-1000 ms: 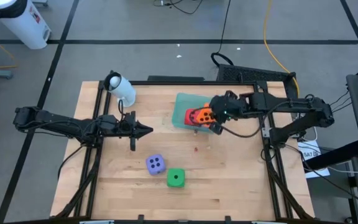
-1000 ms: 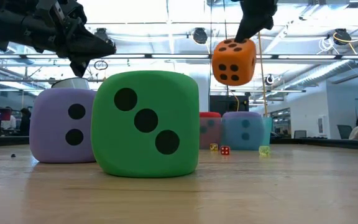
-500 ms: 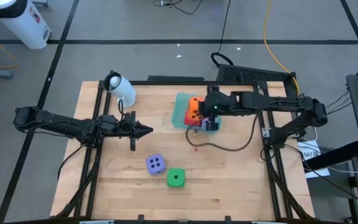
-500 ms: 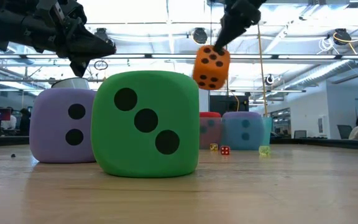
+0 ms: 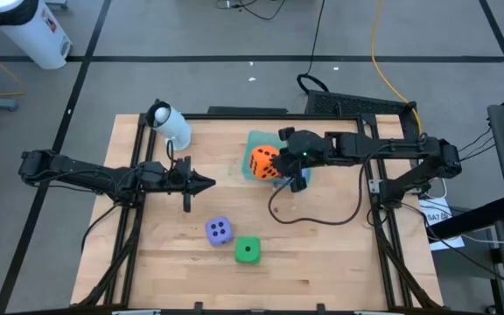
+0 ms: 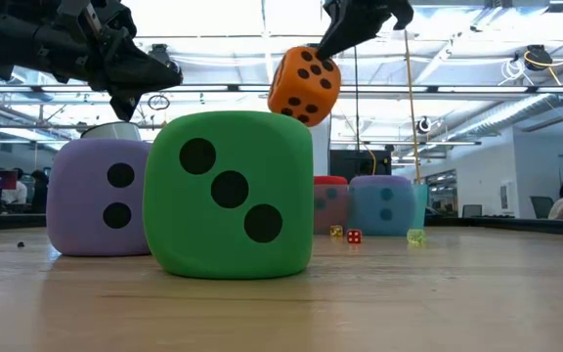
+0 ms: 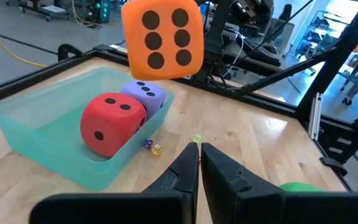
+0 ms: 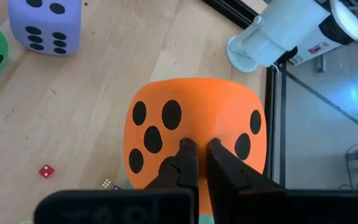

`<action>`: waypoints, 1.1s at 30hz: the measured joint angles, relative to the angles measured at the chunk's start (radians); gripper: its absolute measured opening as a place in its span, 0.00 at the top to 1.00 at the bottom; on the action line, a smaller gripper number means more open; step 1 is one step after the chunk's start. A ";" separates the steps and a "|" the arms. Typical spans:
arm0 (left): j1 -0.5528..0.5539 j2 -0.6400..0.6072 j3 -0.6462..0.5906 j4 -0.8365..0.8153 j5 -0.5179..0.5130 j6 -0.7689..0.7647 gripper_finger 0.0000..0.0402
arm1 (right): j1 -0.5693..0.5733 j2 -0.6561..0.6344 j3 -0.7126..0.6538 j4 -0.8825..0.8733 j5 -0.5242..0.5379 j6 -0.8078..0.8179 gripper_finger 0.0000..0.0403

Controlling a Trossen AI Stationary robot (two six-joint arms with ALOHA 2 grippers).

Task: Pick & Place Dice
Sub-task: Put the large orange die into the blue bin

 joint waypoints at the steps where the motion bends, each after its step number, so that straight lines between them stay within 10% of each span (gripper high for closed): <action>1: 0.000 0.000 0.000 0.000 0.000 0.000 0.94 | 0.002 0.000 0.000 0.000 0.002 -0.001 1.00; 33: 0.000 0.000 0.000 -0.017 0.000 -0.047 0.94 | -0.259 0.075 -0.144 0.184 0.041 0.372 1.00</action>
